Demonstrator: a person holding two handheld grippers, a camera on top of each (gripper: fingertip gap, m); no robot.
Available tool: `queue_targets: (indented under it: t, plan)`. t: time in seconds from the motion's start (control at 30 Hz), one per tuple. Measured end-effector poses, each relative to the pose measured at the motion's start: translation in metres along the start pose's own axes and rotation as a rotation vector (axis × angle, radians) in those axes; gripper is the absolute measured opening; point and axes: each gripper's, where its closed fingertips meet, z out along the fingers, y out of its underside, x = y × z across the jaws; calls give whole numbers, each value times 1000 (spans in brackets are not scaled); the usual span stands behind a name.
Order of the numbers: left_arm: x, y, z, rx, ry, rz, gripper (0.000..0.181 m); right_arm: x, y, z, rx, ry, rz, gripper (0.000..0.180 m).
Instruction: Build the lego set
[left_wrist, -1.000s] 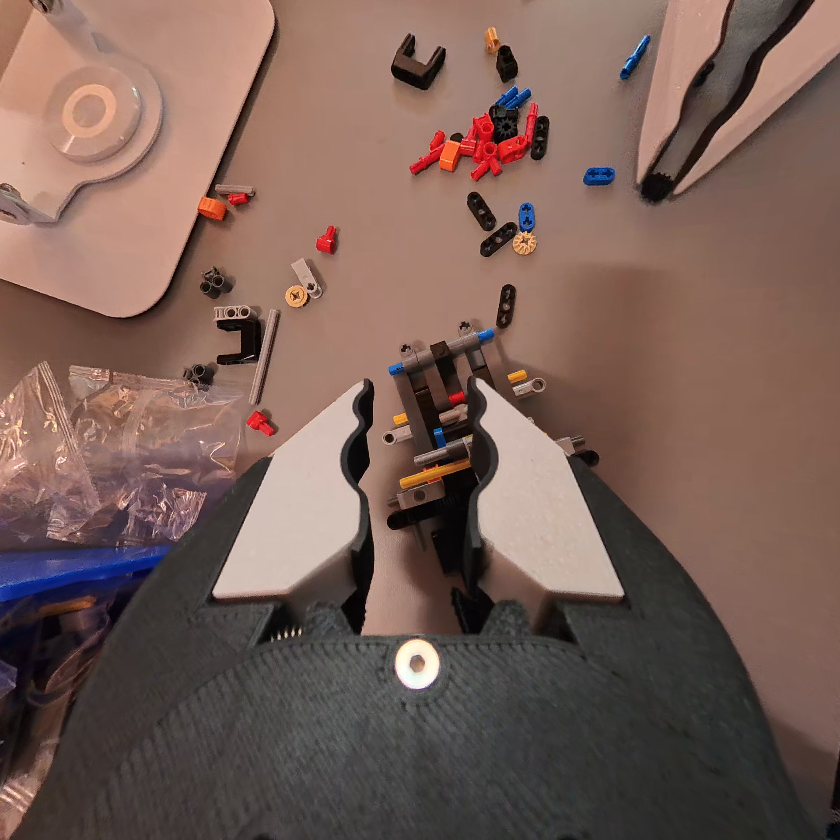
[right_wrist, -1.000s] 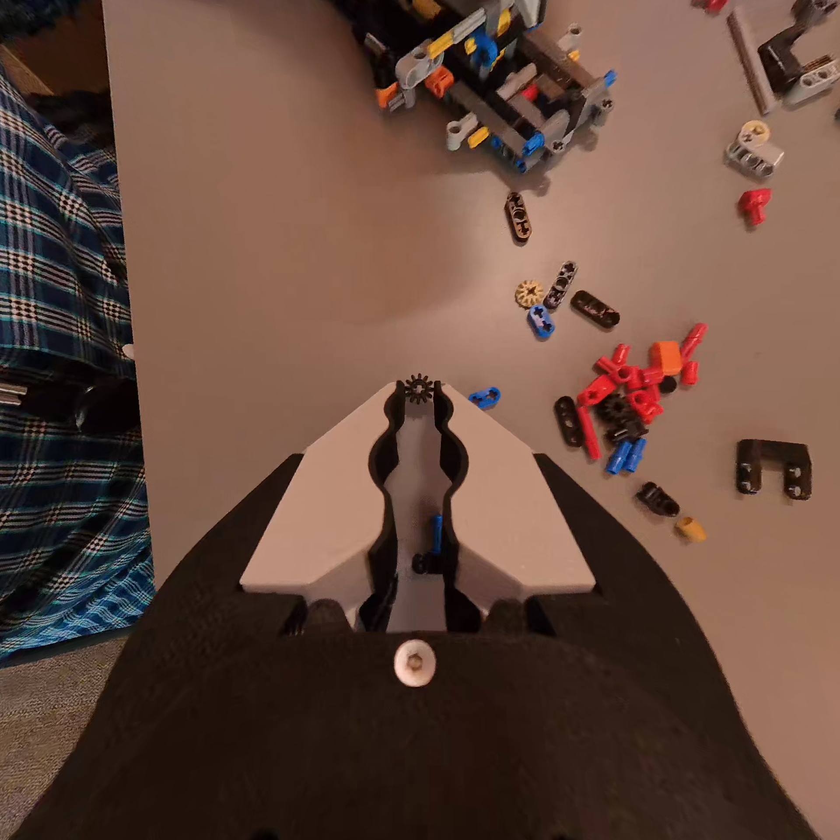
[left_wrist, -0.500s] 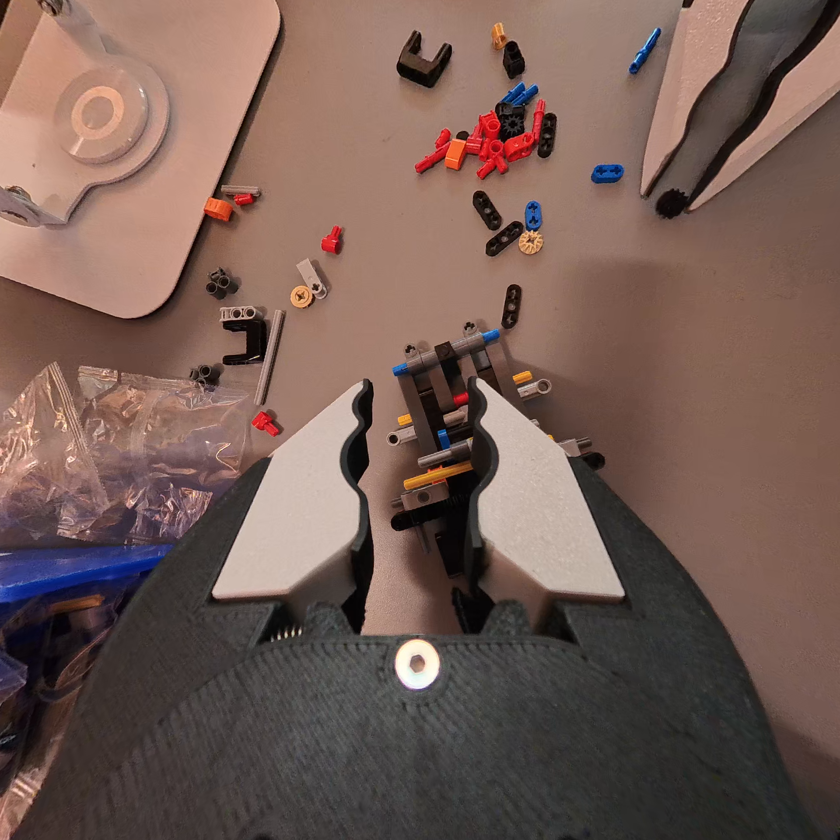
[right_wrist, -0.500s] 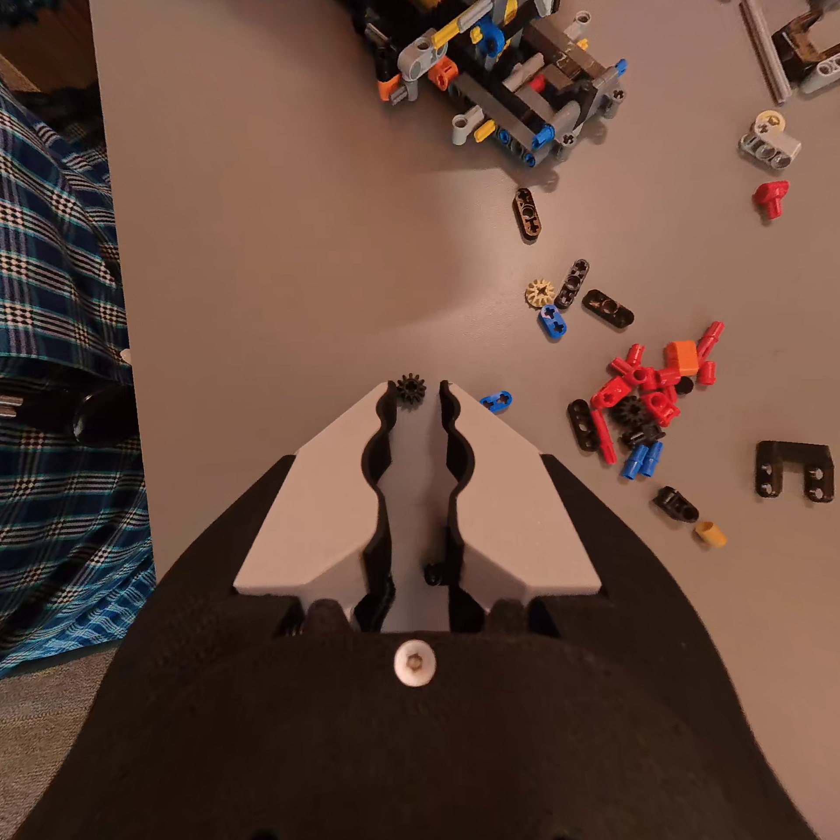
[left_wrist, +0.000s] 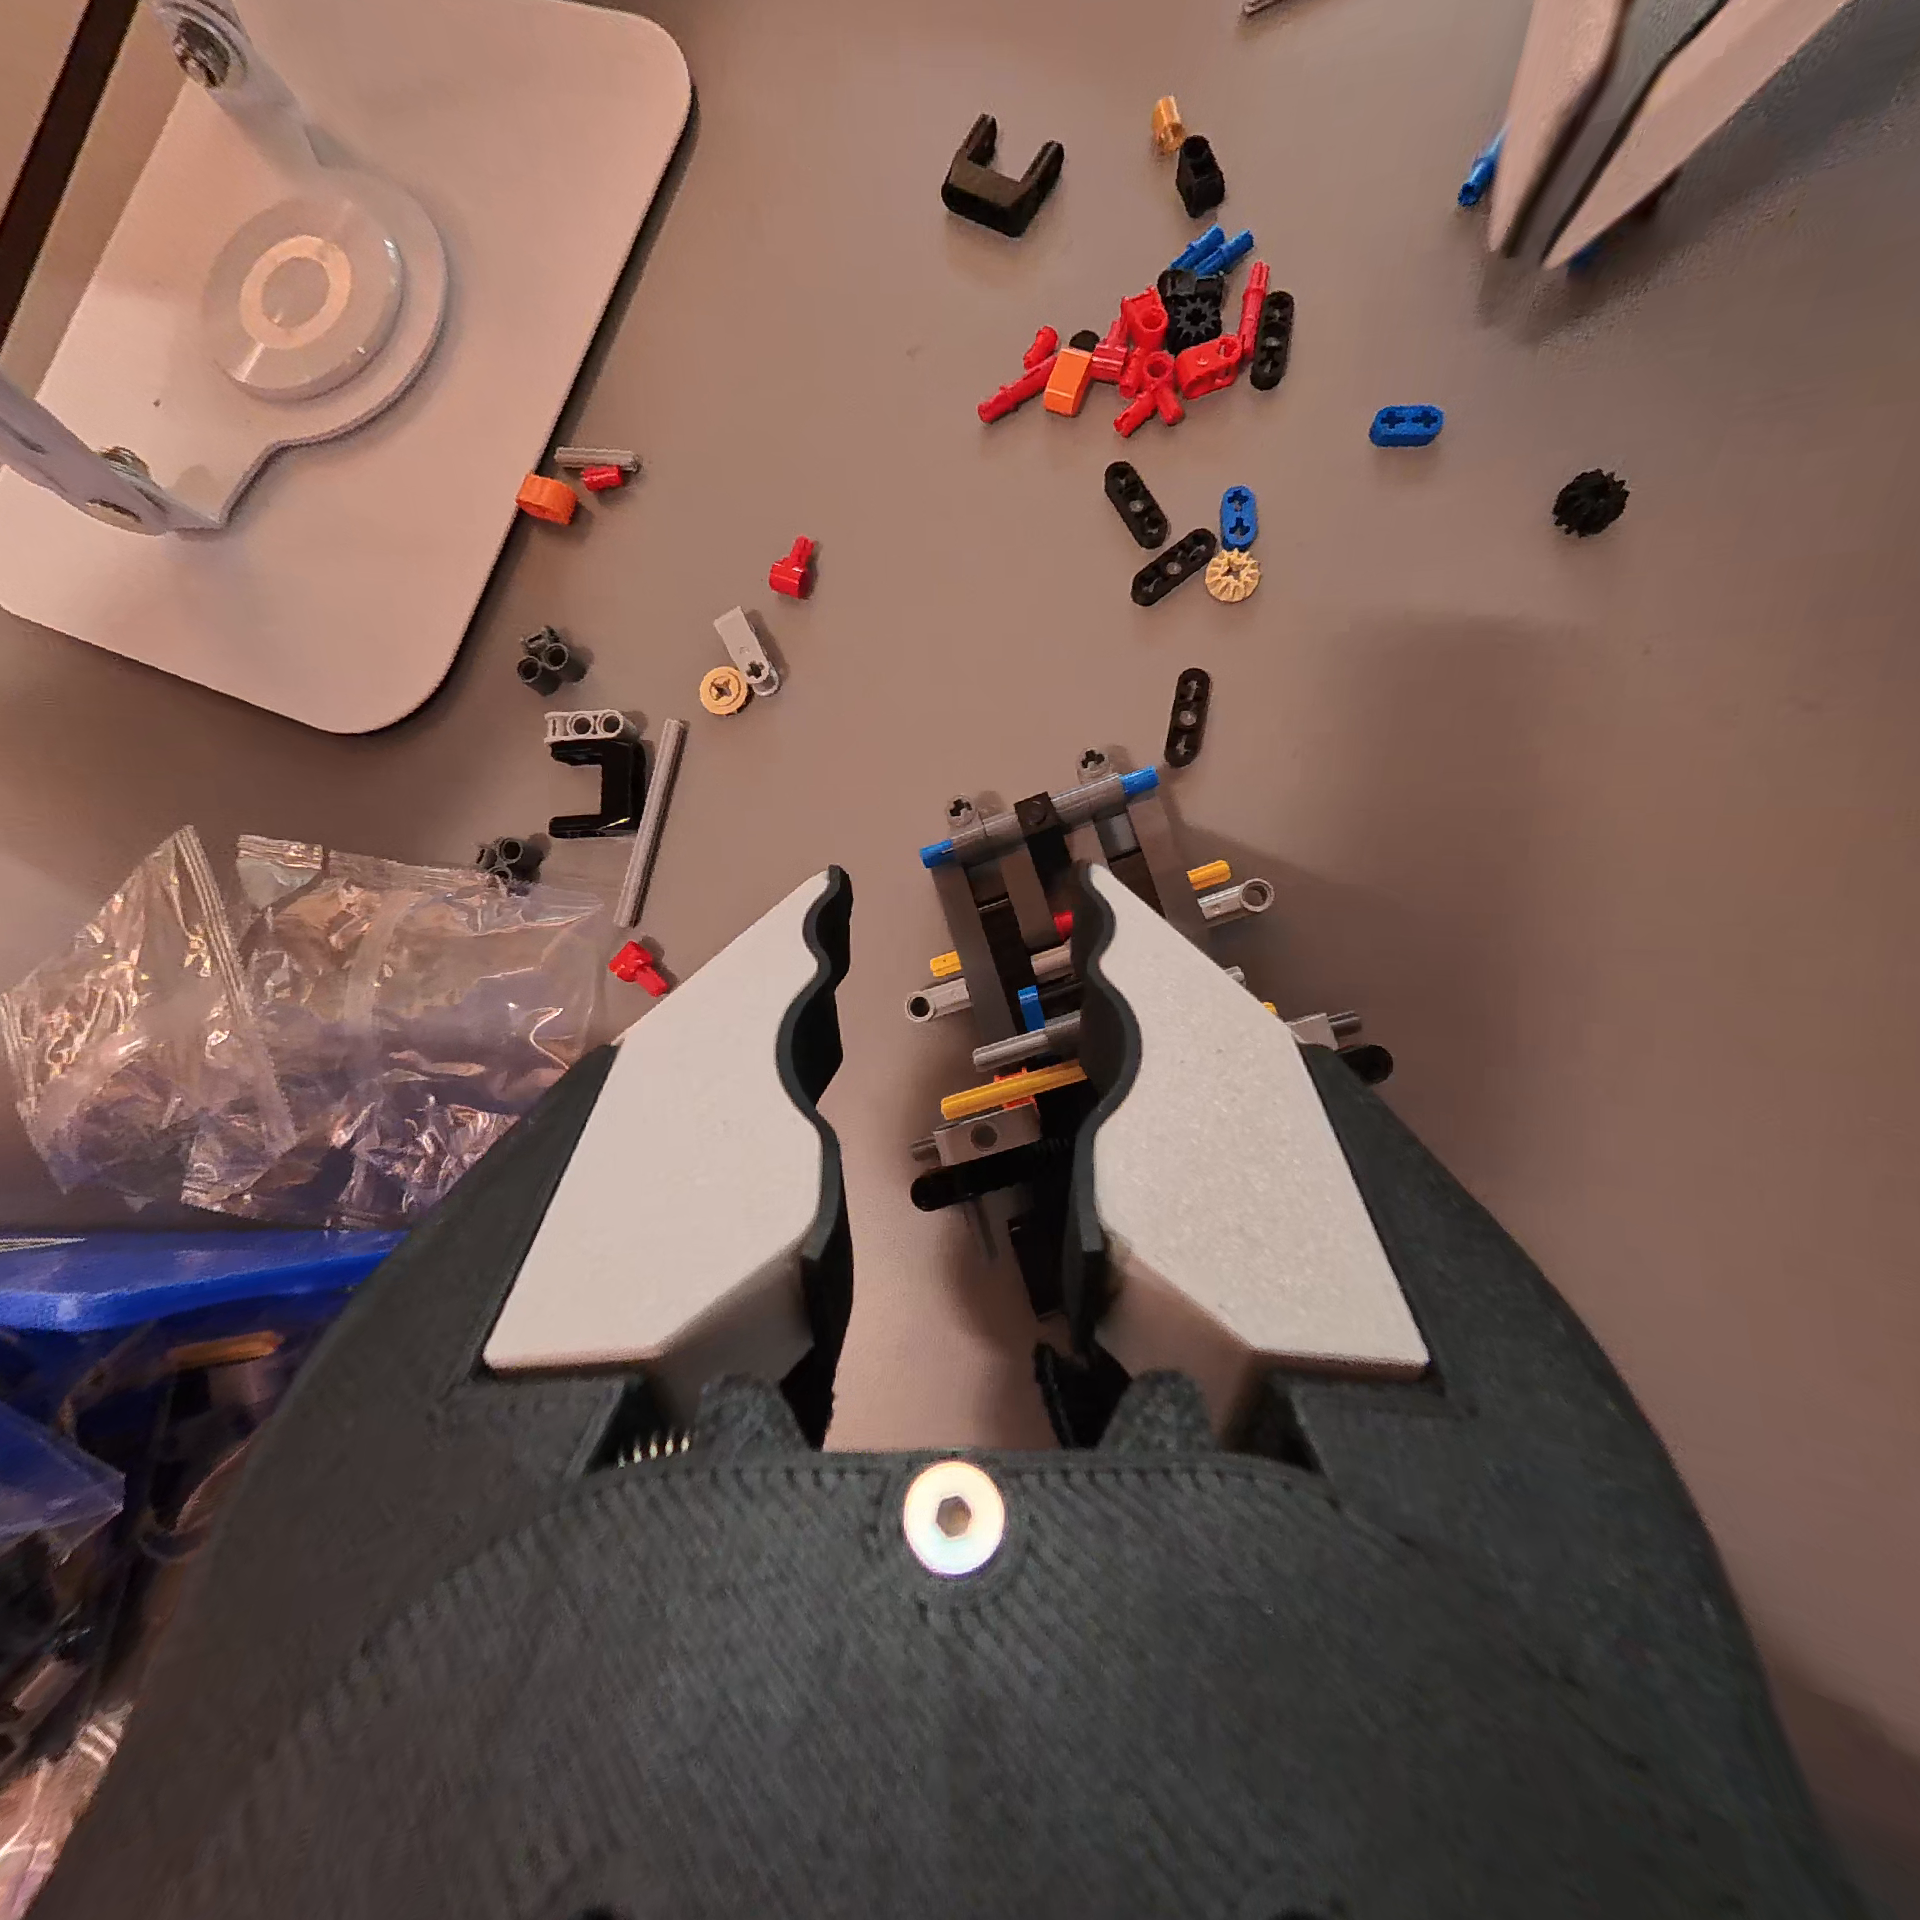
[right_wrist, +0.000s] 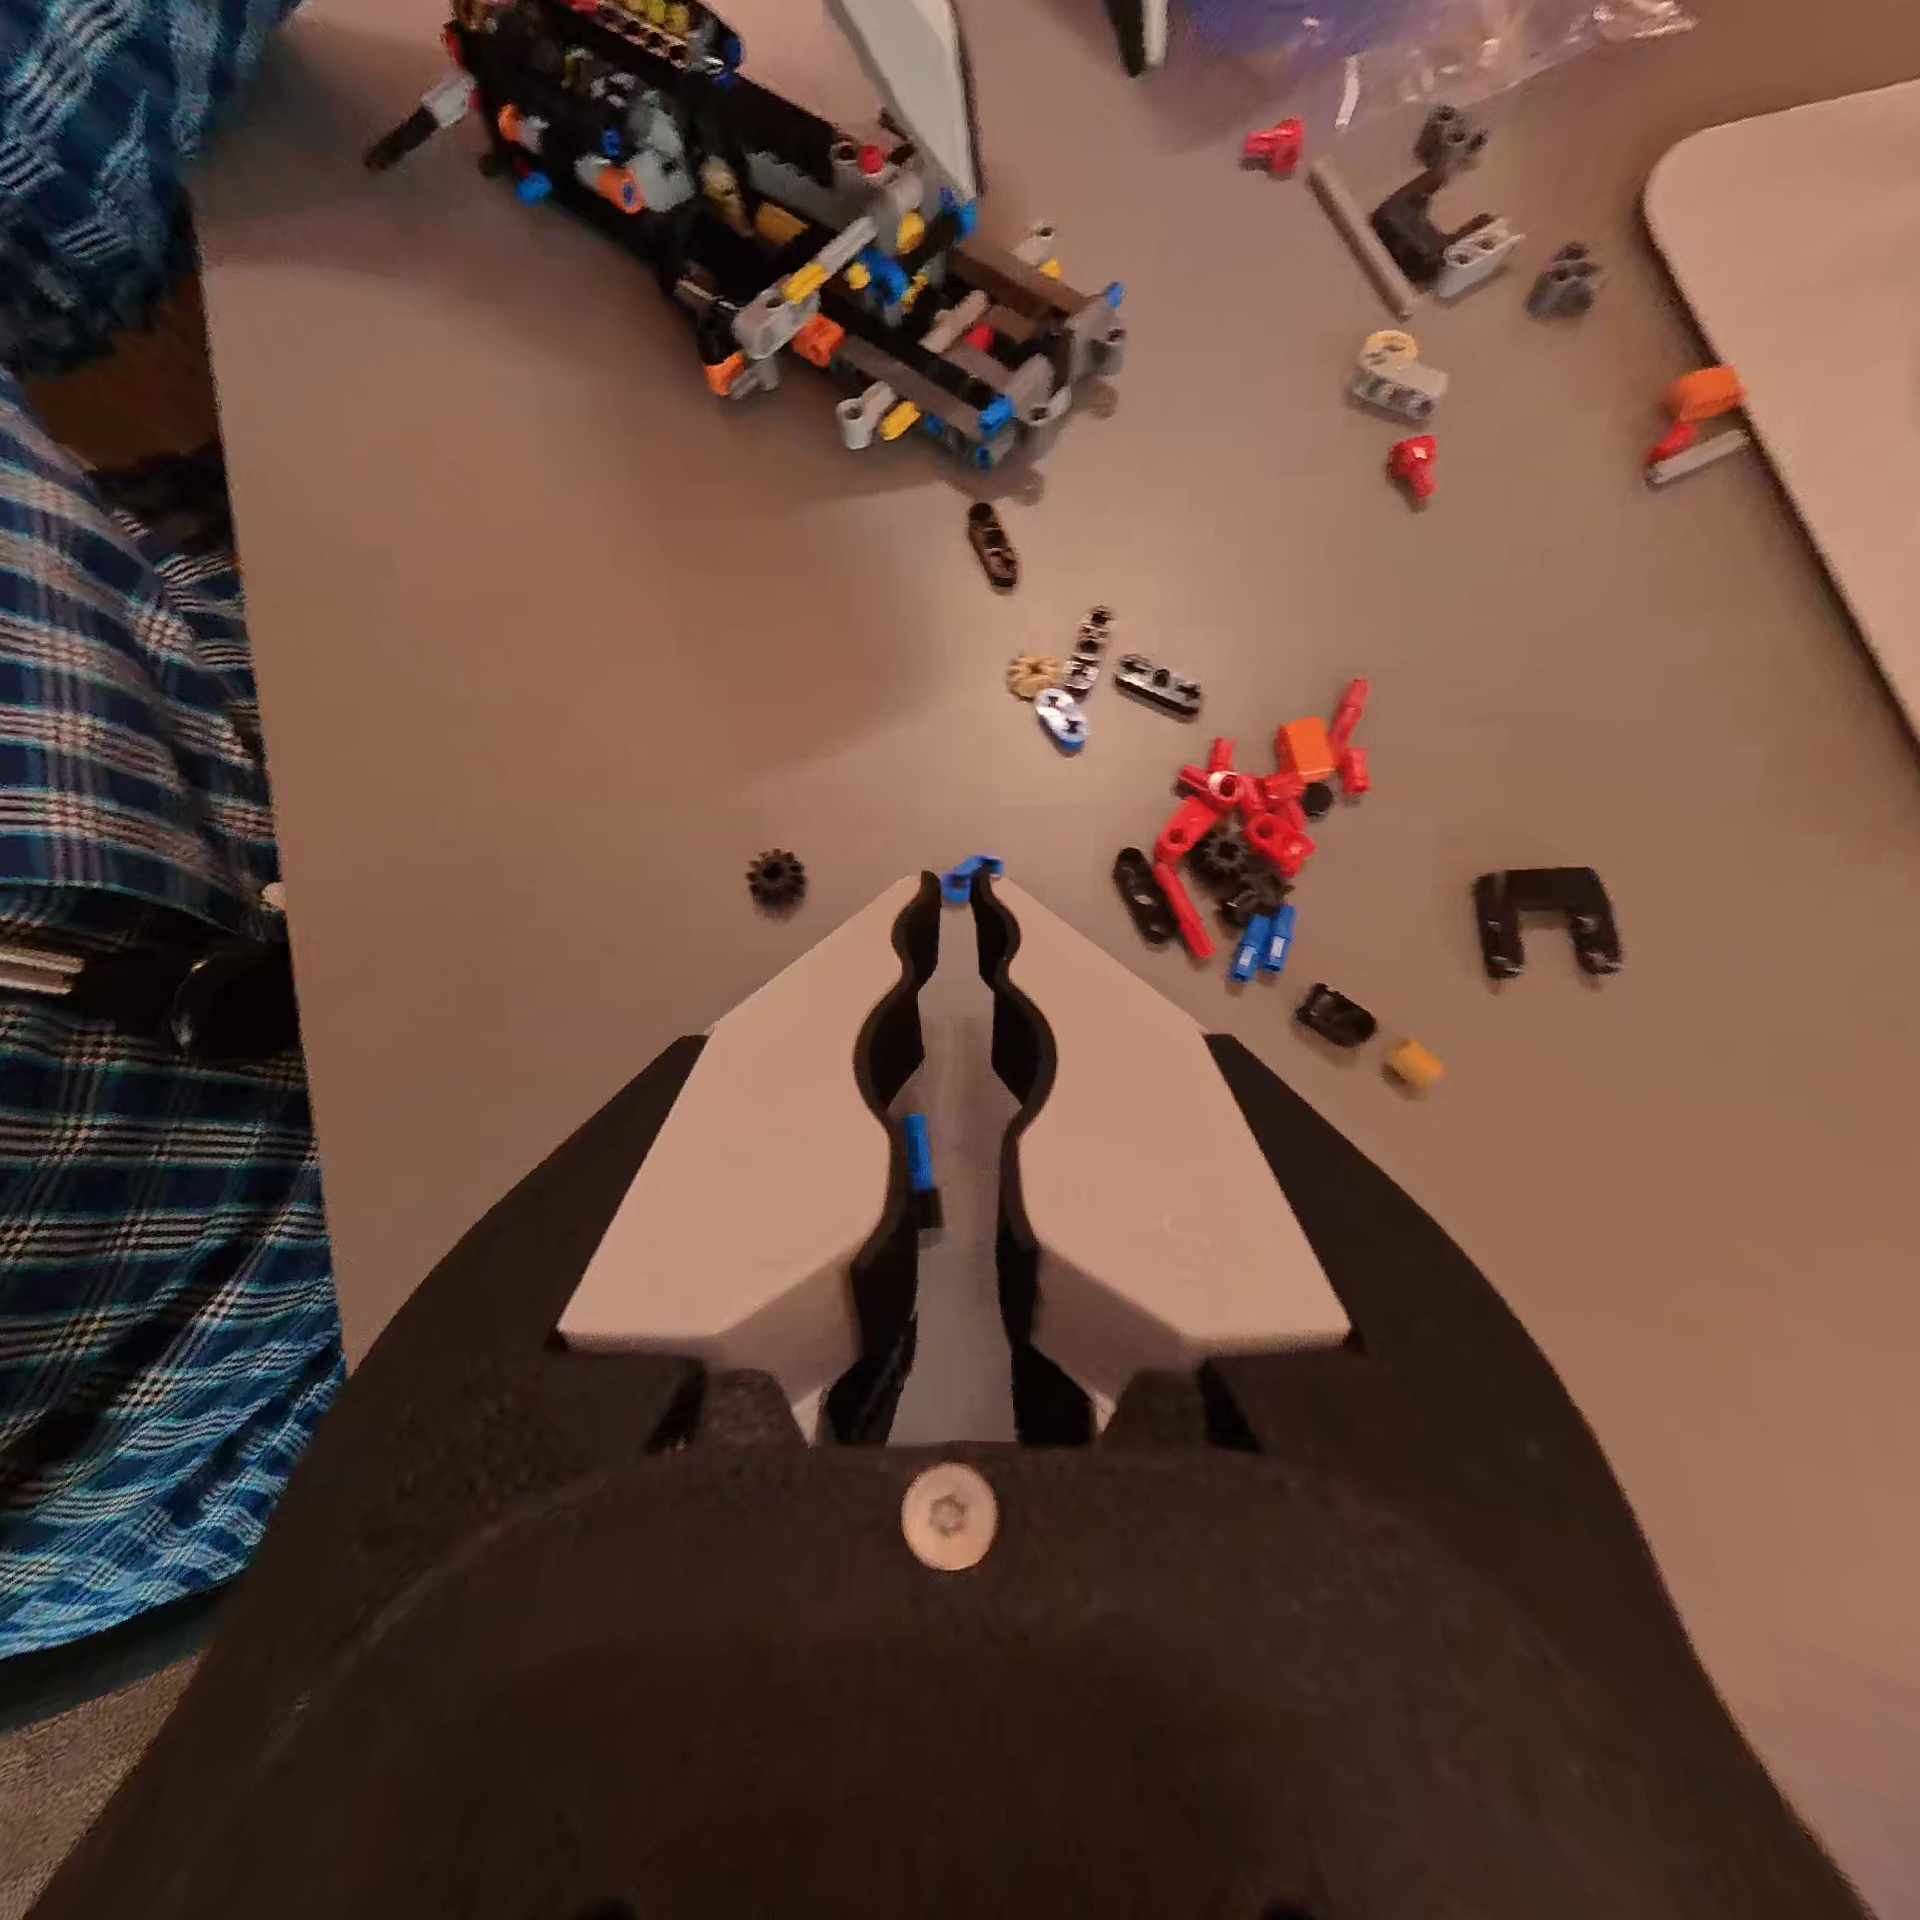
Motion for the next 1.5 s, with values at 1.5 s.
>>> queue_targets:
  t: [1.5]
  plan:
    - [17,-31,-8,84,-49,116,39,-40,11,-4,-433,18,-512,1]
